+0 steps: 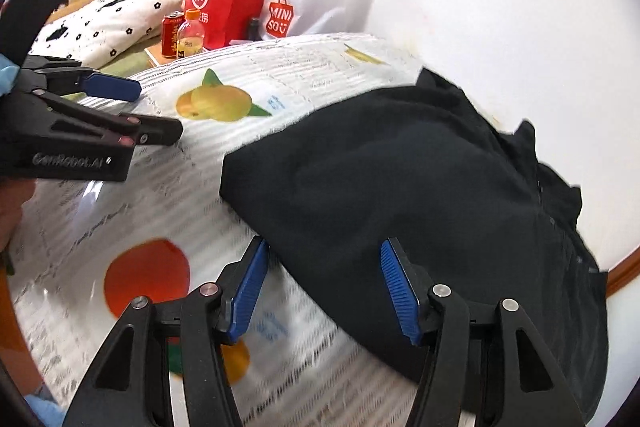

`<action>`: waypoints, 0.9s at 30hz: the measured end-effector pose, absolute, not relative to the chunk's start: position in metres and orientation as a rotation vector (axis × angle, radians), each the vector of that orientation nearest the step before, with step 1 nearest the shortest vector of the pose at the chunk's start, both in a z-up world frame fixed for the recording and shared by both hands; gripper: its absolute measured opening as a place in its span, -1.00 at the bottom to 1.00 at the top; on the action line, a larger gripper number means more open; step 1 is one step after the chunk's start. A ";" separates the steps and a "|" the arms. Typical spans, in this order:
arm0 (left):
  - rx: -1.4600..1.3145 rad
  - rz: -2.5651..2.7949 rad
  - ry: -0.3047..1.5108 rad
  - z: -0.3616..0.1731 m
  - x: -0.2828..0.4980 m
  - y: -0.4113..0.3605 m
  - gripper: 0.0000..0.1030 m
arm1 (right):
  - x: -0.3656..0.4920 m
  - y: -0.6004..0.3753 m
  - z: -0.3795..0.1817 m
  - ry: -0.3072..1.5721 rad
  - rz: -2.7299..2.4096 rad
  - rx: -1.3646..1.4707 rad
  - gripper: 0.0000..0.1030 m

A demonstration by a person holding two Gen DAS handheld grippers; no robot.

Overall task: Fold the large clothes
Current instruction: 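Grasp the side of the folded bundle with the right tool and fold it over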

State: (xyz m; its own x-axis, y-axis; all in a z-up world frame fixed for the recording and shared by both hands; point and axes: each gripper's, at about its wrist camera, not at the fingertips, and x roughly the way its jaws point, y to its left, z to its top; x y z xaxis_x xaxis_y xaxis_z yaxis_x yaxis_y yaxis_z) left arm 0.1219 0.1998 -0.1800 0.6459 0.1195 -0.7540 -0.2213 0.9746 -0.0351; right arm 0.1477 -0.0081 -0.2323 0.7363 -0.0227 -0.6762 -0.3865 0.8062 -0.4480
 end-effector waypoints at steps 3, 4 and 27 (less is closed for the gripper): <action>-0.128 0.186 0.846 -0.180 0.123 0.198 0.36 | 0.157 -0.003 -0.233 0.722 0.227 -0.590 0.11; -0.129 0.186 0.846 -0.181 0.124 0.198 0.36 | 0.160 -0.001 -0.233 0.723 0.228 -0.582 0.10; -0.097 0.158 0.775 -0.134 0.108 0.158 0.37 | 0.145 -0.202 -0.123 0.462 0.028 0.136 -0.92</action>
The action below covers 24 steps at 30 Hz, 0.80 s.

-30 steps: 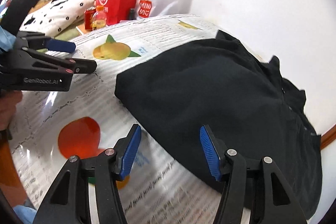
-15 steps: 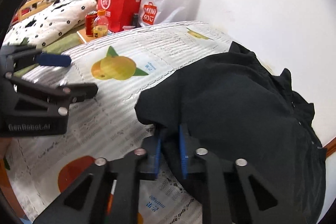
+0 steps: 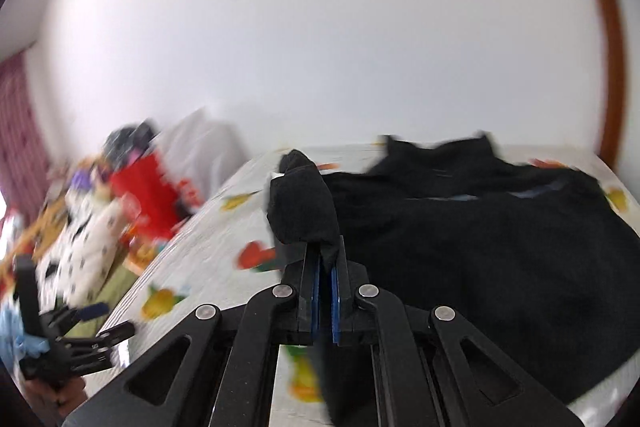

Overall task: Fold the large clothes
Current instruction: 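Grasp the side of the folded bundle with the right tool and fold it over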

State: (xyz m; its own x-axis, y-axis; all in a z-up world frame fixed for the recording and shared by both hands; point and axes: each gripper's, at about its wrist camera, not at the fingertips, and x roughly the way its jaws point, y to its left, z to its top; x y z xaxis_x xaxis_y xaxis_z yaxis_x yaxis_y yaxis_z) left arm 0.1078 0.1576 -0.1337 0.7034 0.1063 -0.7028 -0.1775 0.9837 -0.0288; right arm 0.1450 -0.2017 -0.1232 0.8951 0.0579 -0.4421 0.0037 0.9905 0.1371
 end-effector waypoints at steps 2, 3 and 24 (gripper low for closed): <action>-0.093 0.130 0.763 -0.129 0.110 0.145 0.37 | 0.141 -0.223 -0.129 0.471 -0.022 0.174 -0.93; -0.092 0.107 0.756 -0.128 0.112 0.137 0.37 | 0.139 -0.233 -0.135 0.489 -0.047 0.186 -0.93; -0.039 -0.308 0.830 -0.145 0.143 -0.028 0.29 | 0.076 -0.342 -0.177 0.650 -0.356 -0.002 -0.30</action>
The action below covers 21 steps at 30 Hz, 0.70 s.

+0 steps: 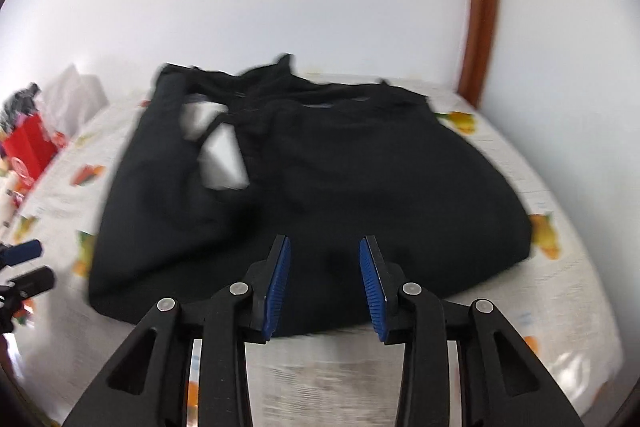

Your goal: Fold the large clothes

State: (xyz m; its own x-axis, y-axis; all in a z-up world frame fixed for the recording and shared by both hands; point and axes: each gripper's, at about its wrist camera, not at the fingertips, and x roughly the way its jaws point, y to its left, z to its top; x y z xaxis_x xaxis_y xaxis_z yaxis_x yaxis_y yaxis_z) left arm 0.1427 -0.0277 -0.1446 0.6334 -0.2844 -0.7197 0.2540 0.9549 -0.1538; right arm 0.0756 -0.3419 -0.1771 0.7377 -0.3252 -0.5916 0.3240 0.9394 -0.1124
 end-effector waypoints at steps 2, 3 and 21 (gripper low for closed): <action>-0.045 -0.335 0.849 -0.150 0.147 -0.039 0.19 | 0.080 -0.359 -0.181 0.690 -0.353 -0.001 -0.30; -0.043 -0.342 0.860 -0.152 0.150 -0.045 0.14 | 0.084 -0.364 -0.181 0.704 -0.351 -0.004 -0.31; -0.006 -0.283 0.881 -0.160 0.171 -0.059 -0.78 | 0.110 -0.370 -0.207 0.819 -0.307 -0.014 -0.33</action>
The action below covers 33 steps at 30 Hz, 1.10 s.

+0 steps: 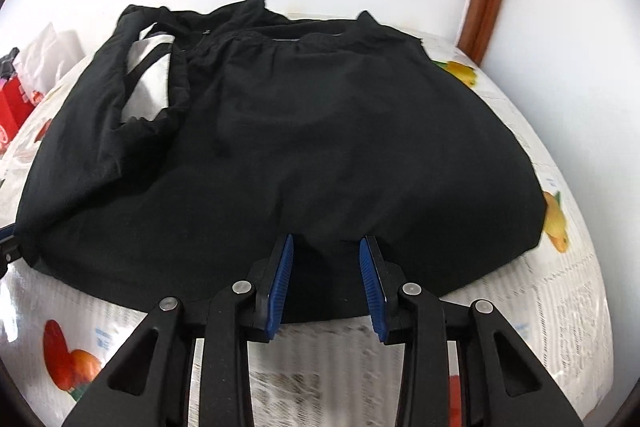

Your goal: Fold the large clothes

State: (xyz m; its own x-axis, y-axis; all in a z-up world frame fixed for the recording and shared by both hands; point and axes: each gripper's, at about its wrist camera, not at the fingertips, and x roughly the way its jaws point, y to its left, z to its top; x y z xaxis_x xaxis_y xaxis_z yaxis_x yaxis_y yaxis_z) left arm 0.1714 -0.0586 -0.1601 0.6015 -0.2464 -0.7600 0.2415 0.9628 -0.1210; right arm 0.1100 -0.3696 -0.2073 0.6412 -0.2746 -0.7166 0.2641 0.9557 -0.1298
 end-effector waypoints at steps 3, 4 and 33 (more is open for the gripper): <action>-0.004 -0.260 0.865 -0.159 0.169 -0.050 -0.81 | 0.115 -0.360 -0.207 0.829 -0.283 -0.013 -0.32; -0.009 -0.250 0.859 -0.159 0.166 -0.046 -0.83 | 0.118 -0.356 -0.207 0.827 -0.277 -0.016 -0.32; -0.109 -0.278 0.870 -0.165 0.149 0.030 -0.18 | 0.183 -0.238 -0.181 0.785 0.126 0.081 0.29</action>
State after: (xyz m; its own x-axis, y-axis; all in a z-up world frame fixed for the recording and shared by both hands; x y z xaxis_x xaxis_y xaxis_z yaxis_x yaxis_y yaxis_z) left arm 0.1492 0.0299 -0.1654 0.6118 -0.2845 -0.7381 0.1960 0.9585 -0.2071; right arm 0.1828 -0.2383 -0.1808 0.7005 0.1432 -0.6991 -0.0830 0.9894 0.1194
